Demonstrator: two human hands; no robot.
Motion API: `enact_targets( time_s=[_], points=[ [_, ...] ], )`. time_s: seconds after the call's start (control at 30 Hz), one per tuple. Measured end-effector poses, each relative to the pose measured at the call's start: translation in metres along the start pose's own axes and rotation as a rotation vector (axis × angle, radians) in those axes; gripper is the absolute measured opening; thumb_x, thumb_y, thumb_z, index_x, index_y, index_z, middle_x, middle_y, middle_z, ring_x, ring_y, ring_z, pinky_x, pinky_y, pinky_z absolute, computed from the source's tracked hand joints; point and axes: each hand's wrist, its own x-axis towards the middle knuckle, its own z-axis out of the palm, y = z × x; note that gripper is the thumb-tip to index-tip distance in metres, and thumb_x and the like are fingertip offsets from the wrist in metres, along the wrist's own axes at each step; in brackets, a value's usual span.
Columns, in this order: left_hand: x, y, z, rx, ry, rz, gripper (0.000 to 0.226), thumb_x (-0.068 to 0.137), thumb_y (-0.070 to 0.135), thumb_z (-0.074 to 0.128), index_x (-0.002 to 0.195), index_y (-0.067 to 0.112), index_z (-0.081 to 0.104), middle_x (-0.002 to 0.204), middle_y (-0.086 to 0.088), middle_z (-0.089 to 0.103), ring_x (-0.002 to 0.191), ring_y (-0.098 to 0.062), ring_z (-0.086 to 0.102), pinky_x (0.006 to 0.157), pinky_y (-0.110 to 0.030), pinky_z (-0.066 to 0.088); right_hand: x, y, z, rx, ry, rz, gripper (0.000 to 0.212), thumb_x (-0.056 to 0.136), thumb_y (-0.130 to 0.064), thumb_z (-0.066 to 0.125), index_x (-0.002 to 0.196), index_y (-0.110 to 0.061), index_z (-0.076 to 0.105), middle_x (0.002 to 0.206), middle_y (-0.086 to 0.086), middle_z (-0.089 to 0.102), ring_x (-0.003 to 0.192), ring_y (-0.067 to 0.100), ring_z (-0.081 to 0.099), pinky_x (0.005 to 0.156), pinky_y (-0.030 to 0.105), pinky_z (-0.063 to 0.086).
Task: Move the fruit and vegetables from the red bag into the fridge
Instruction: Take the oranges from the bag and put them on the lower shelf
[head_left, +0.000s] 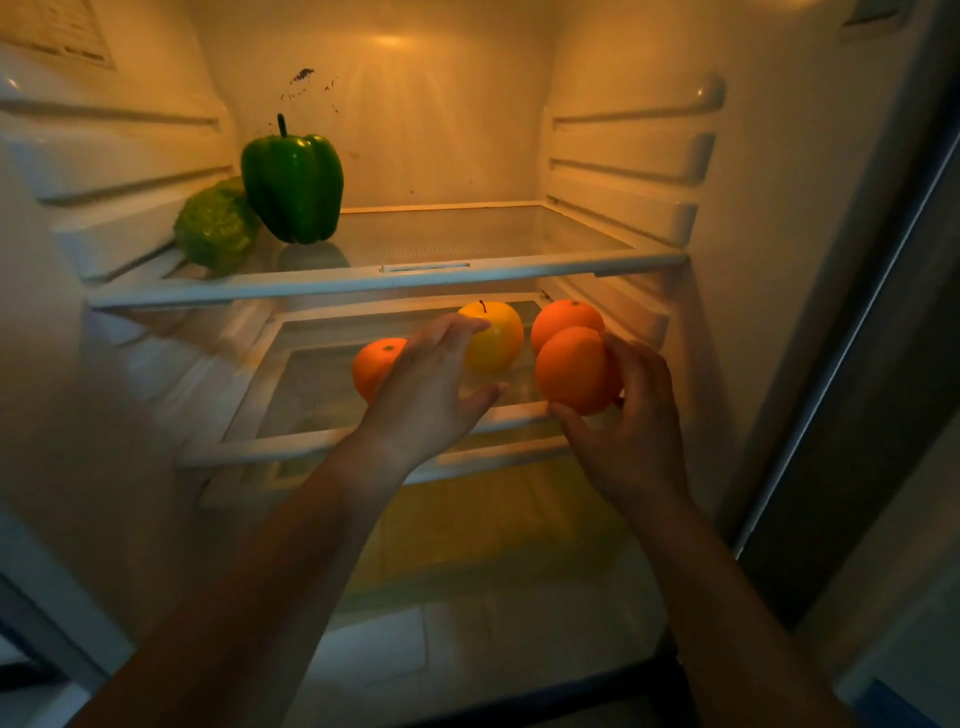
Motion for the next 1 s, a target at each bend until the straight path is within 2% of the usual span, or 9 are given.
enact_targets(
  time_s=[0.13, 0.23, 0.43, 0.53, 0.63, 0.8, 1.0],
  points=[
    [0.019, -0.007, 0.002, 0.045, -0.016, -0.017, 0.065, 0.077, 0.036, 0.071, 0.133, 0.018, 0.043, 0.135, -0.007, 0.048, 0.122, -0.025, 0.046, 0.096, -0.033, 0.038, 0.004, 0.004, -0.001, -0.043, -0.015, -0.045, 0.077, 0.071, -0.022, 0.079, 0.136, -0.017, 0.039, 0.137, 0.007, 0.038, 0.127, 0.021, 0.038, 0.101, 0.040, 0.042],
    [0.030, -0.015, 0.004, 0.084, -0.030, -0.060, 0.068, 0.076, 0.037, 0.071, 0.134, 0.019, 0.041, 0.136, -0.006, 0.046, 0.122, -0.026, 0.046, 0.095, -0.035, 0.040, 0.007, 0.009, -0.001, -0.062, -0.008, -0.086, 0.076, 0.069, -0.022, 0.079, 0.135, -0.015, 0.041, 0.135, 0.009, 0.040, 0.126, 0.023, 0.039, 0.101, 0.042, 0.041],
    [0.038, -0.021, 0.012, 0.219, -0.119, -0.058, 0.082, 0.077, 0.041, 0.069, 0.144, 0.028, 0.024, 0.147, 0.000, 0.034, 0.127, -0.026, 0.043, 0.094, -0.039, 0.044, 0.007, 0.018, -0.001, -0.017, 0.032, -0.123, 0.076, 0.066, -0.019, 0.081, 0.132, -0.014, 0.044, 0.130, 0.008, 0.043, 0.121, 0.022, 0.042, 0.098, 0.045, 0.043],
    [0.037, -0.023, 0.016, 0.305, -0.100, -0.049, 0.073, 0.080, 0.037, 0.066, 0.142, 0.029, 0.029, 0.147, 0.000, 0.034, 0.120, -0.029, 0.049, 0.088, -0.039, 0.045, 0.009, 0.021, -0.003, 0.016, 0.028, -0.120, 0.077, 0.066, -0.018, 0.081, 0.132, -0.016, 0.043, 0.129, 0.005, 0.041, 0.119, 0.021, 0.044, 0.094, 0.047, 0.046],
    [0.035, -0.028, 0.014, 0.288, -0.072, -0.047, 0.065, 0.081, 0.031, 0.068, 0.138, 0.027, 0.037, 0.144, 0.000, 0.038, 0.114, -0.031, 0.053, 0.083, -0.039, 0.046, 0.009, 0.021, -0.003, 0.012, 0.010, -0.121, 0.076, 0.068, -0.019, 0.080, 0.133, -0.017, 0.042, 0.131, 0.006, 0.040, 0.121, 0.022, 0.042, 0.094, 0.048, 0.046],
    [0.020, -0.040, -0.004, 0.324, -0.078, -0.037, 0.065, 0.081, 0.030, 0.069, 0.138, 0.029, 0.037, 0.144, 0.002, 0.037, 0.116, -0.026, 0.051, 0.081, -0.035, 0.046, 0.009, 0.016, 0.002, 0.032, -0.008, -0.105, 0.078, 0.069, -0.019, 0.080, 0.135, -0.020, 0.040, 0.136, 0.007, 0.037, 0.126, 0.023, 0.039, 0.094, 0.049, 0.046],
    [0.003, -0.055, -0.026, 0.389, -0.068, -0.027, 0.067, 0.078, 0.033, 0.070, 0.137, 0.027, 0.038, 0.138, 0.000, 0.044, 0.112, -0.026, 0.053, 0.079, -0.038, 0.049, 0.006, 0.008, 0.018, 0.027, -0.037, -0.140, 0.080, 0.069, -0.020, 0.079, 0.136, -0.021, 0.037, 0.140, 0.009, 0.035, 0.126, 0.030, 0.040, 0.088, 0.053, 0.048]
  ],
)
